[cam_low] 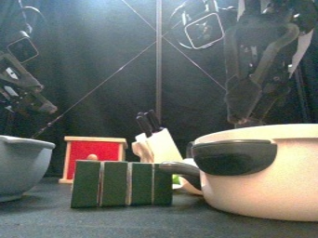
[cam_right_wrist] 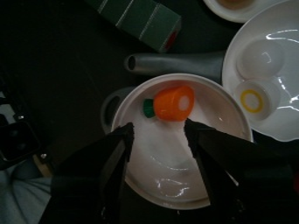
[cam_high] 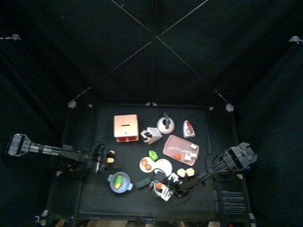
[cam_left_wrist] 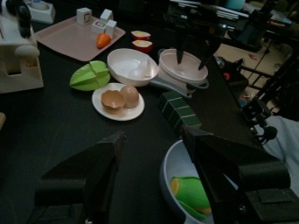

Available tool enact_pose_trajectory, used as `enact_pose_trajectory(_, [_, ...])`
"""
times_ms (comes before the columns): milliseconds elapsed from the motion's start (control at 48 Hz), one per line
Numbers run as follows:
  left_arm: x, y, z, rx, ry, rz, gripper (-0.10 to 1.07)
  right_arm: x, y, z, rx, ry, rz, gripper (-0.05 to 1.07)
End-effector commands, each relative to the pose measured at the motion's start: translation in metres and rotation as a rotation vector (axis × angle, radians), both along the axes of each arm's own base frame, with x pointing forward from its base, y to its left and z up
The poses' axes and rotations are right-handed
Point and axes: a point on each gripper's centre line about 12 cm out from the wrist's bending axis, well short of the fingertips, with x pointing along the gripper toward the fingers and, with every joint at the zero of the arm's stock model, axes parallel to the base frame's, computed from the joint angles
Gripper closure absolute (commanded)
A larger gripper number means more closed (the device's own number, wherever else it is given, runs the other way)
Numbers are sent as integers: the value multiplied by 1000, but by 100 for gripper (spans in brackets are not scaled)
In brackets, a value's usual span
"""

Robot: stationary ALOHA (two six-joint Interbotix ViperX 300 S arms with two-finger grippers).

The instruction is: Grab carrot top

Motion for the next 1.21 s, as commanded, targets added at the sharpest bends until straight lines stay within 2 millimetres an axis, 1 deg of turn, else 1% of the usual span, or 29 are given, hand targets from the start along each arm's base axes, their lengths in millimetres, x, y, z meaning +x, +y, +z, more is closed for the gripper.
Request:
enact_pose_trajectory(0, [3, 0, 4, -1, -14, 1, 7, 9, 3, 9, 5, -34, 8, 17])
enact_pose_trajectory(83, [3, 0, 4, -1, -14, 1, 7, 11, 4, 0, -13, -17, 15, 17])
enact_pose_trajectory(312, [3, 0, 4, -1, -14, 1, 7, 13, 3, -14, -43, 17, 17, 17])
enact_pose_trajectory(750, [2, 0, 3, 1, -9, 1, 7, 22, 0, -28, -94, 32, 34, 17])
enact_pose_trajectory(1062, [2, 0, 3, 1, -9, 0, 7, 21, -1, -37, -100, 54, 29, 18])
enact_pose_trajectory(1188, [2, 0, 3, 2, -8, 1, 7, 22, -4, -43, -104, 68, 21, 18])
